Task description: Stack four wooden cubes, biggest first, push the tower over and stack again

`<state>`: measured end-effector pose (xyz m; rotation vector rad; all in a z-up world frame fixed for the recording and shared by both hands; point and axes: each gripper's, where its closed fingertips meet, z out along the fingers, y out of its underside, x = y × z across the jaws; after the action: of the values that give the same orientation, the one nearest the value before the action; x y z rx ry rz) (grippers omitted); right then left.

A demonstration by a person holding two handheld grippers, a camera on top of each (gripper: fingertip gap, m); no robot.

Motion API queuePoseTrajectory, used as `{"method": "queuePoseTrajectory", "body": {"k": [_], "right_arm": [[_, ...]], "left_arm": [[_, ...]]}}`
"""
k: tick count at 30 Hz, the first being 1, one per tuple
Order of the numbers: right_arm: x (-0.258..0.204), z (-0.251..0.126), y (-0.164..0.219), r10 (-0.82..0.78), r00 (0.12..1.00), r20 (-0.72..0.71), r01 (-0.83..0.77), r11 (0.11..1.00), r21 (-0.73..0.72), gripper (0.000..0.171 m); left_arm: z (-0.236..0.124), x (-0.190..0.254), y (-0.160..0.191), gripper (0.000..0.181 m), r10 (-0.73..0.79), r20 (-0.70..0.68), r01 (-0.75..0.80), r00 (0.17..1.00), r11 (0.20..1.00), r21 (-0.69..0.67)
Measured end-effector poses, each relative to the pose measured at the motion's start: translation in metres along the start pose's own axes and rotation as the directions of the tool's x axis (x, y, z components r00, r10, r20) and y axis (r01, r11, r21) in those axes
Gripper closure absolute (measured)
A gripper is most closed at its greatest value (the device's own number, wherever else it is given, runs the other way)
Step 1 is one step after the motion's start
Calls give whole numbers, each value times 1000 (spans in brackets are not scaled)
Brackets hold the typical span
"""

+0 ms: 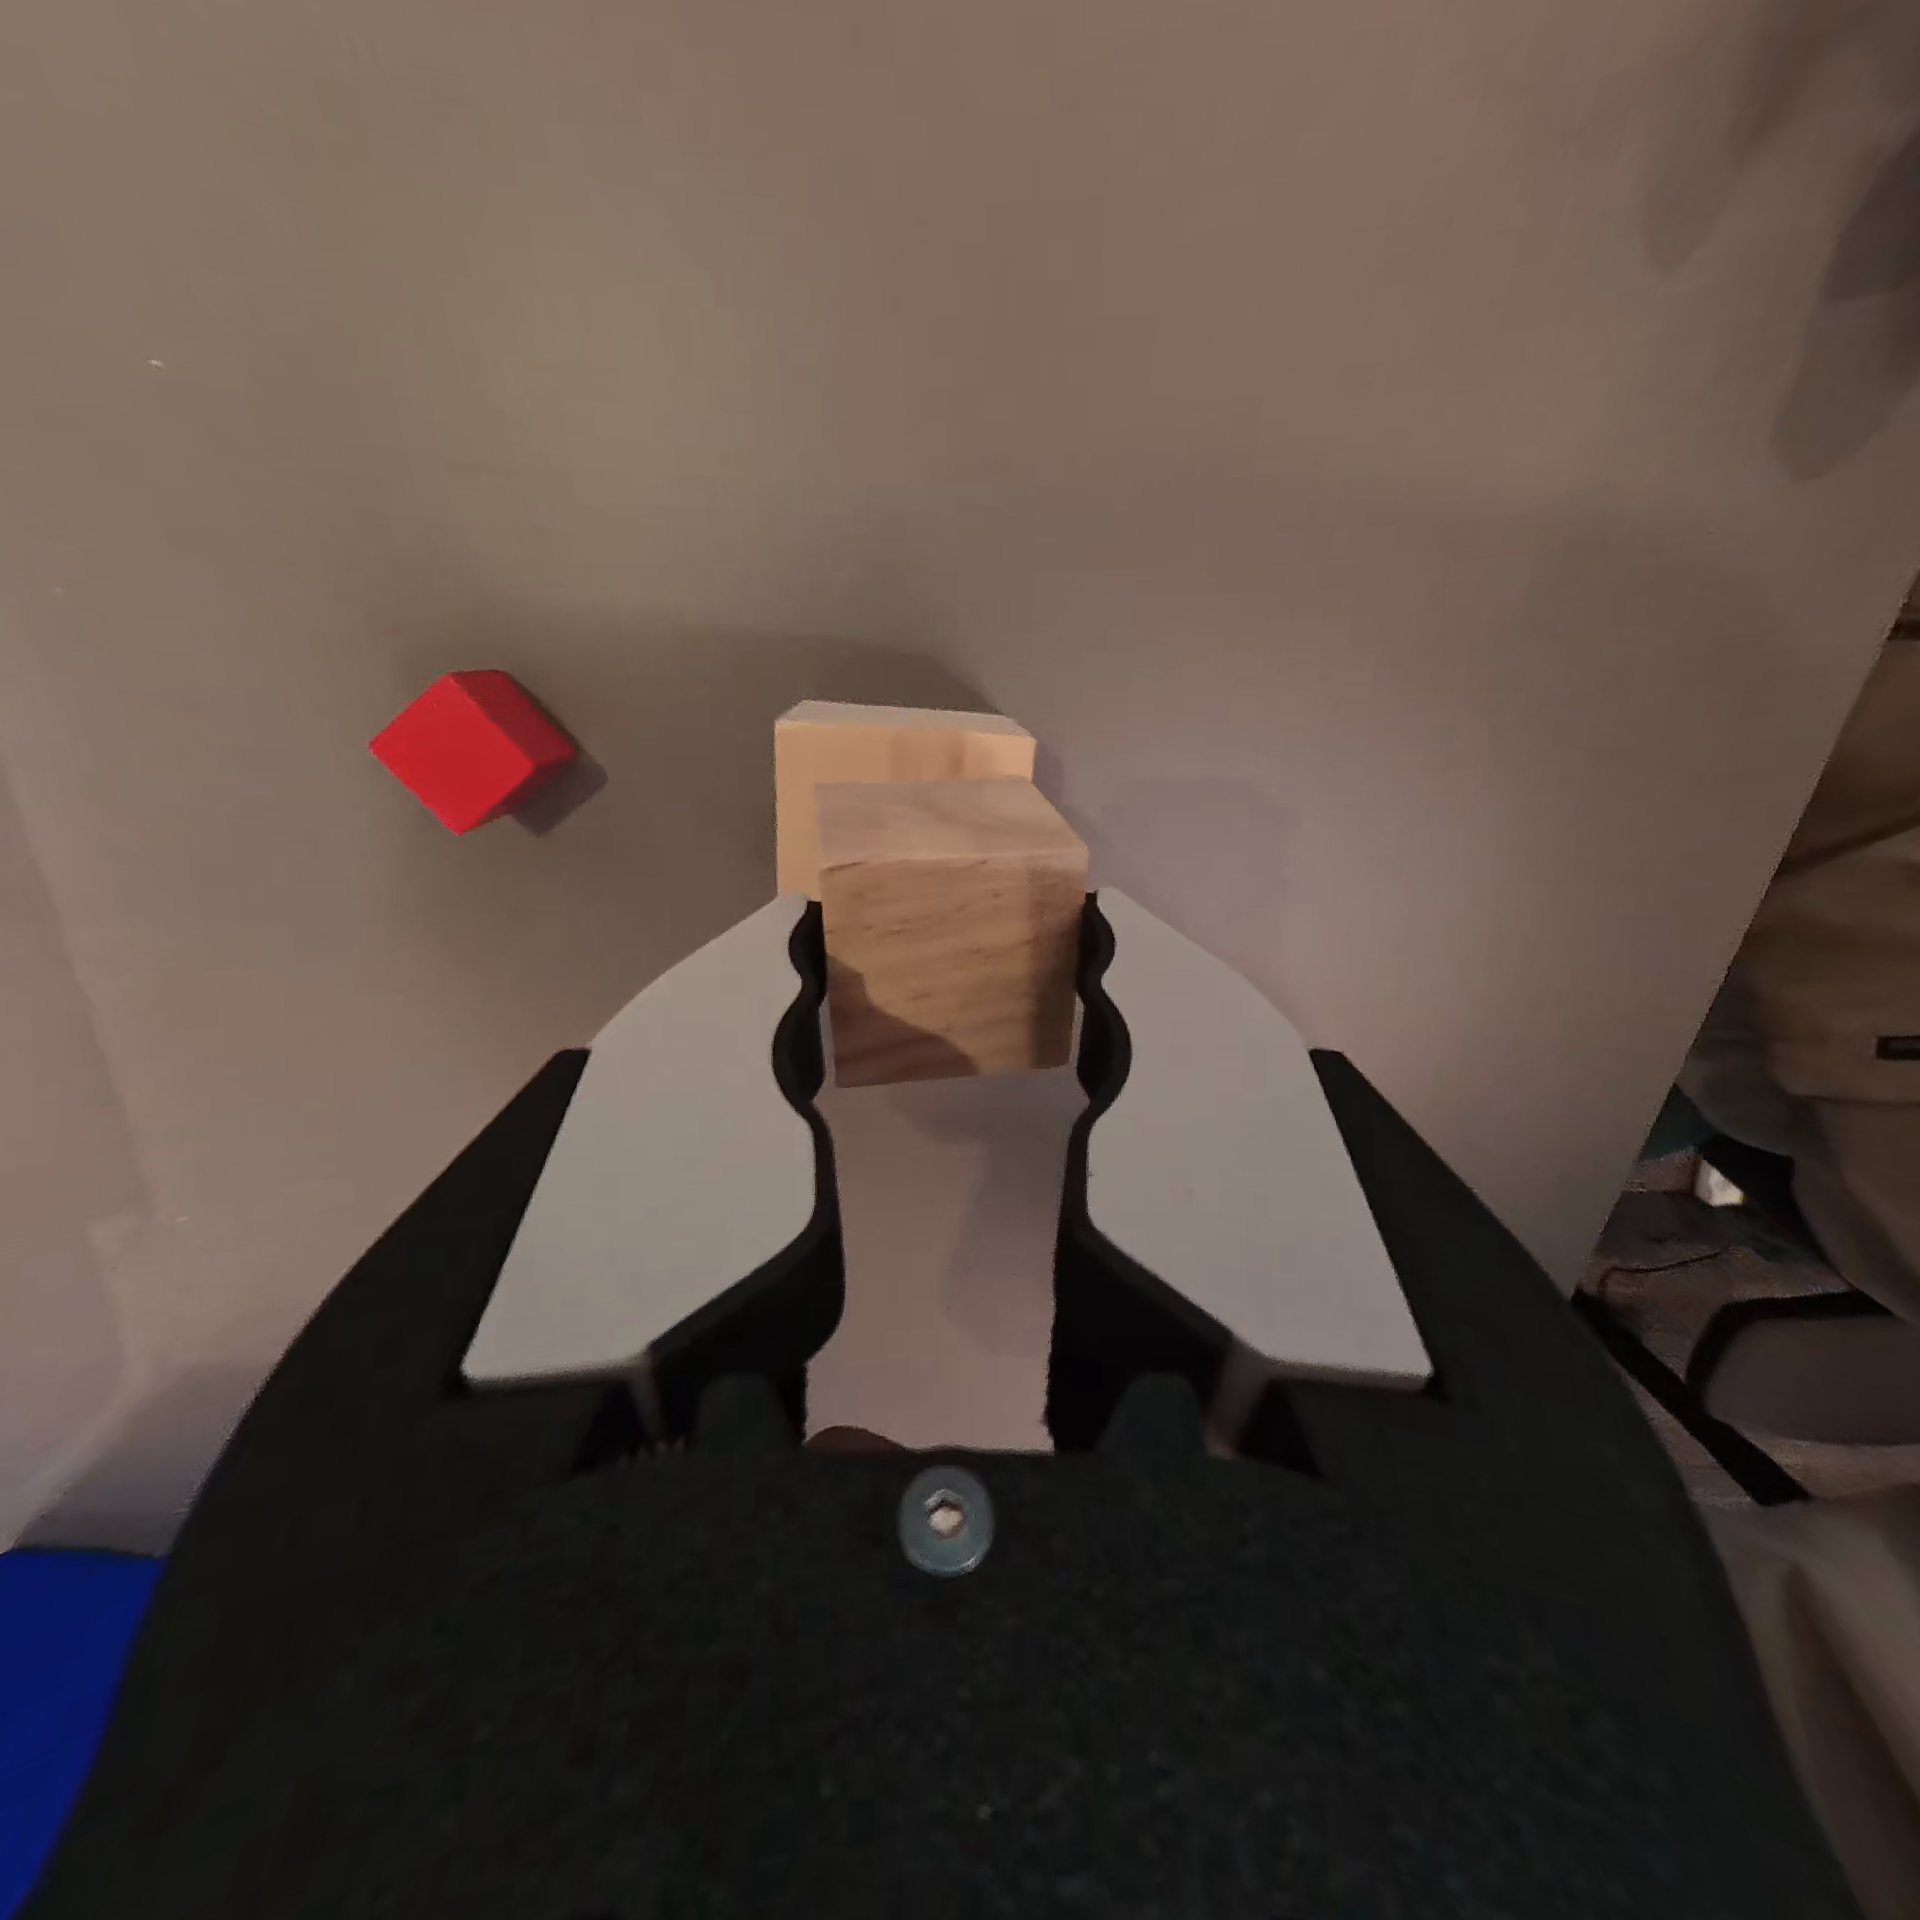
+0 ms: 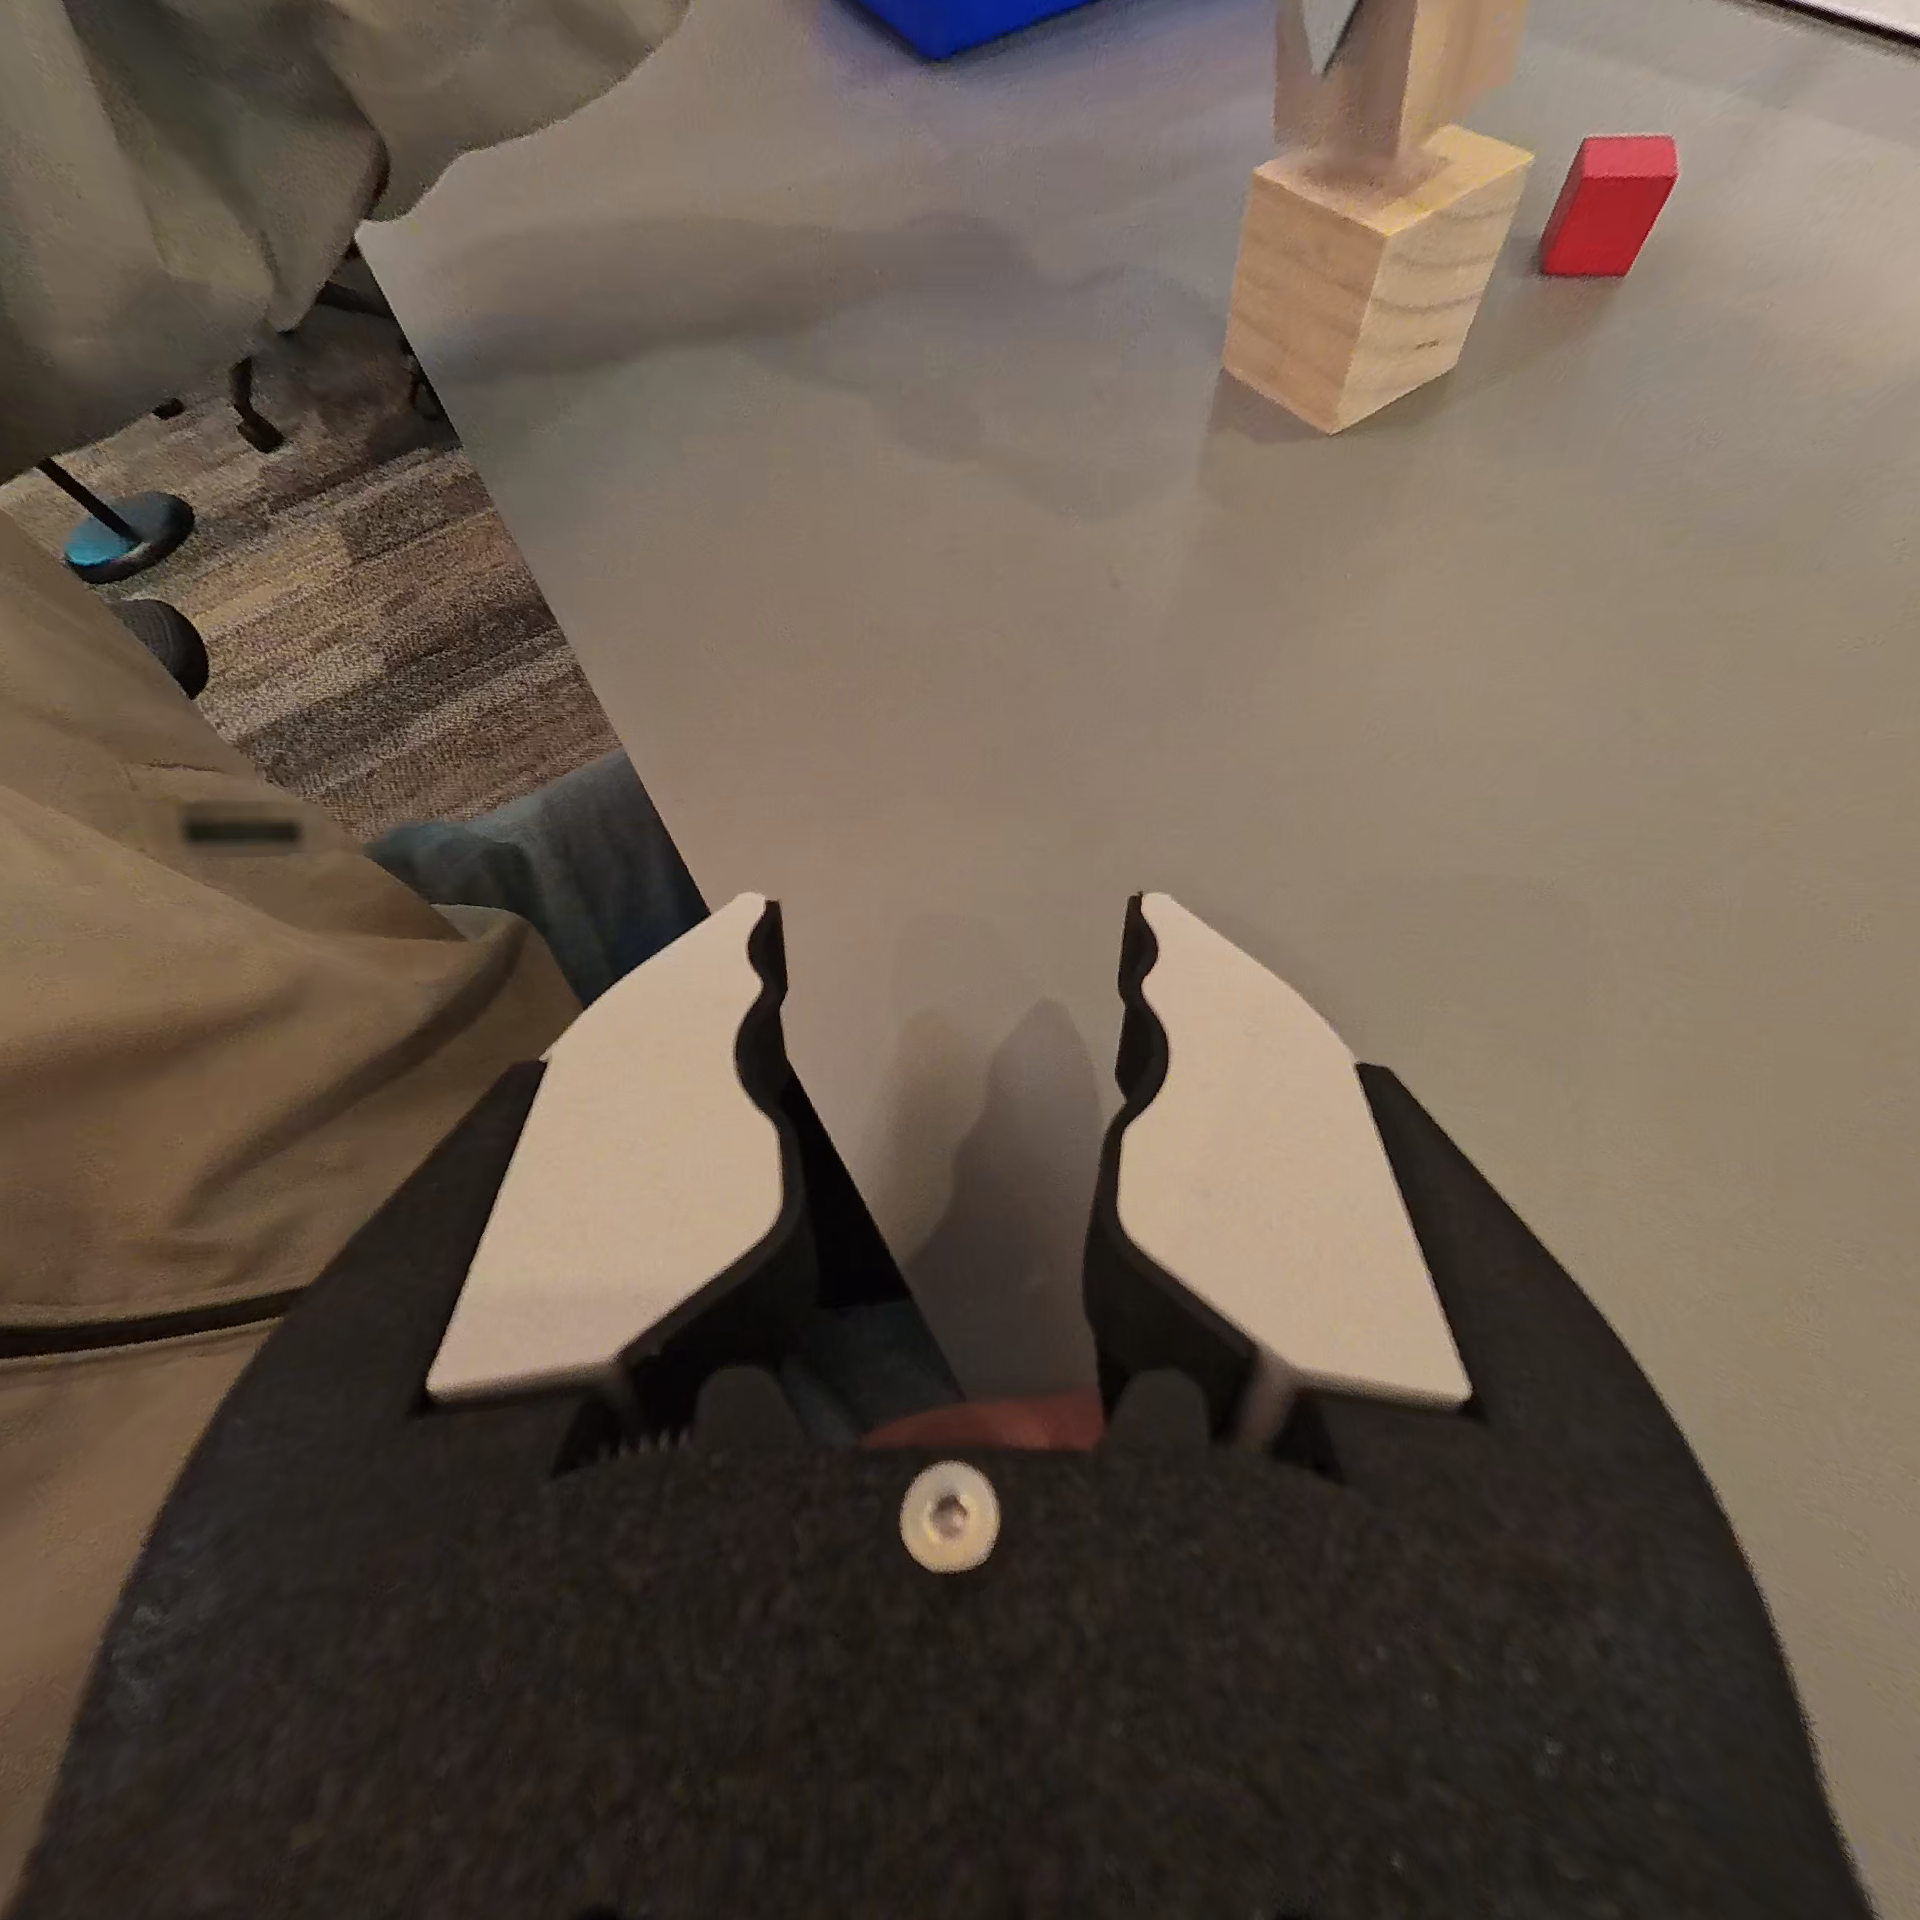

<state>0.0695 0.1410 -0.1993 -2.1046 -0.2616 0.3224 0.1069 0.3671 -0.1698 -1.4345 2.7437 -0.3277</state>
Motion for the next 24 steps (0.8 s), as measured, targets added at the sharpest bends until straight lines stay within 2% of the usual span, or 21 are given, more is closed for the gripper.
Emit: {"method": "queuePoseTrajectory", "body": {"k": [14, 15, 16, 19, 21, 24], "right_arm": [[-2, 0, 3, -2, 1000, 16, 2, 1000, -11, 110], [-2, 0, 3, -2, 1000, 17, 2, 1000, -11, 110], [-2, 0, 3, -1, 1000, 19, 1, 1000, -11, 110], [-3, -1, 4, -1, 1000, 23, 1, 1000, -12, 110], [-2, -2, 4, -1, 1000, 22, 1, 1000, -13, 110], [0, -2, 5, 4, 1000, 16, -3, 1000, -13, 110]], "left_arm": [[9, -4, -1, 135, 33, -51, -37, 998, 996, -84], [9, -5, -2, 130, 36, -42, -40, 998, 996, -80], [8, -4, -2, 117, 35, -41, -39, 999, 996, -76], [-8, 2, -7, 108, 56, -55, -56, 997, 998, -7], [-27, 5, -13, 105, 68, -41, -64, 997, 994, 93], [-60, -24, -24, 110, -2, 108, -26, 994, 965, 261]]}}
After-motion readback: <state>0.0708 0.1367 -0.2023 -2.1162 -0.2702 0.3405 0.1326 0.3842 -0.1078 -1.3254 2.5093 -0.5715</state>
